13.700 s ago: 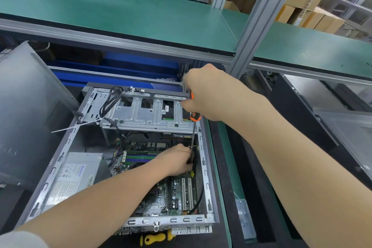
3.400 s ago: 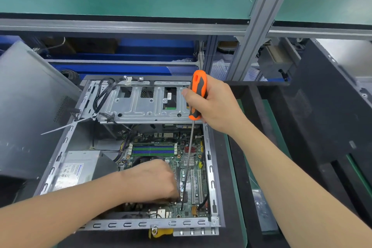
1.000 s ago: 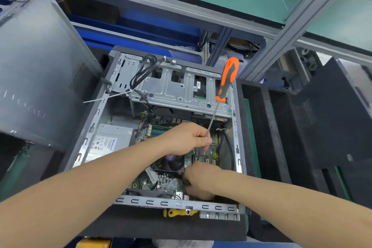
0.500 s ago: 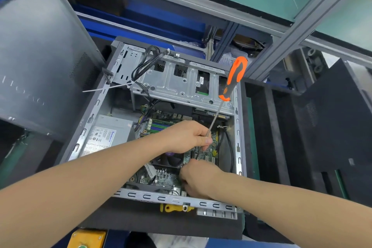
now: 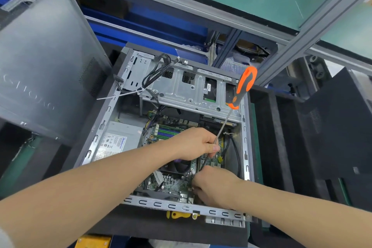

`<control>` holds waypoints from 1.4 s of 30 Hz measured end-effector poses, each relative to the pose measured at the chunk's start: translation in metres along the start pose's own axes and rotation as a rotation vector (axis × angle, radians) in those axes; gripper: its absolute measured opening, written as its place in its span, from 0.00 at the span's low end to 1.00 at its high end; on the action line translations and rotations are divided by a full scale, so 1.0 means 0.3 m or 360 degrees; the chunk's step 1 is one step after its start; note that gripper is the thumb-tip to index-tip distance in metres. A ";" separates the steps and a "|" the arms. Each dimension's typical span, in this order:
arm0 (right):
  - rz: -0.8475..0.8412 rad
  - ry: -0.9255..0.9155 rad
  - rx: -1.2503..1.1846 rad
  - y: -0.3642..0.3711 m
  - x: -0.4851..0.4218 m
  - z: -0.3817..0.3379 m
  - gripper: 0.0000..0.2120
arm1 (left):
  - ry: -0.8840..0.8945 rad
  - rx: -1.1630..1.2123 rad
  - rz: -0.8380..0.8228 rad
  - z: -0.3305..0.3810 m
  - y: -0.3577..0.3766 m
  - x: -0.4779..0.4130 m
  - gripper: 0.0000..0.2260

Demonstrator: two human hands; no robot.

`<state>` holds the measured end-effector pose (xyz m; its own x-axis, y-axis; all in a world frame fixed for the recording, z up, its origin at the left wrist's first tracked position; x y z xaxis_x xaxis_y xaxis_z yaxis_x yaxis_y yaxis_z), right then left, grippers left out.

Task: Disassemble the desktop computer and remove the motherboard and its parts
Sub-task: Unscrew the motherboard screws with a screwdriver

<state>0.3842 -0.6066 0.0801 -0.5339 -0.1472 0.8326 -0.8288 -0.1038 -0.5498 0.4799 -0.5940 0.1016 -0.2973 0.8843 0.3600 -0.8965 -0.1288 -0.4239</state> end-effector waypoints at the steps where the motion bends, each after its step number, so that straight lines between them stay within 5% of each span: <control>1: 0.0066 -0.0017 -0.0085 -0.015 0.010 0.002 0.11 | -0.0005 0.0000 -0.0005 0.003 -0.001 0.000 0.13; 4: 0.0187 -0.0191 -0.0486 -0.068 0.046 -0.022 0.16 | -0.0004 -0.0007 -0.0002 0.009 -0.004 0.001 0.13; 7: -0.0007 -0.0286 -0.0759 -0.077 0.086 -0.015 0.17 | 0.0026 0.0015 -0.0013 0.015 -0.005 0.004 0.13; 15: 0.0057 0.0076 -0.0693 -0.186 0.239 0.139 0.18 | 0.0198 0.0158 0.0077 0.037 -0.028 0.009 0.13; 19: 0.0601 0.0347 -0.1100 -0.319 0.395 0.317 0.26 | 0.0267 0.0265 -0.0010 0.054 -0.005 0.016 0.14; 22: 0.1279 0.0110 -0.1344 -0.445 0.494 0.351 0.22 | 0.0313 0.0201 -0.0093 0.071 0.025 0.018 0.14; 24: 0.1448 -0.0058 -0.1483 -0.473 0.484 0.339 0.22 | 0.0359 0.0199 -0.0117 0.082 0.037 0.022 0.14; 30: 0.1706 -0.0117 -0.1395 -0.488 0.388 0.325 0.17 | 0.0393 0.0143 -0.0229 0.086 0.058 0.016 0.14; 42: 0.1649 -0.0276 -0.1317 -0.487 0.266 0.327 0.13 | 0.0240 -0.0333 -0.0282 0.028 0.018 0.002 0.12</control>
<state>0.4791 -0.6996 0.2203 -0.9971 0.0762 0.0055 0.0532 0.7445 -0.6655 0.4722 -0.5979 0.1065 -0.0764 0.9434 0.3228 -0.8381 0.1146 -0.5333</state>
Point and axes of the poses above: each hand's wrist, its own x-axis away from the middle knuckle, its own y-axis out of the palm, z = x × y, the point moved 8 cm from there along -x, towards the middle knuckle, and after that the axes turned 7 degrees about -z, right-handed, at the moved point
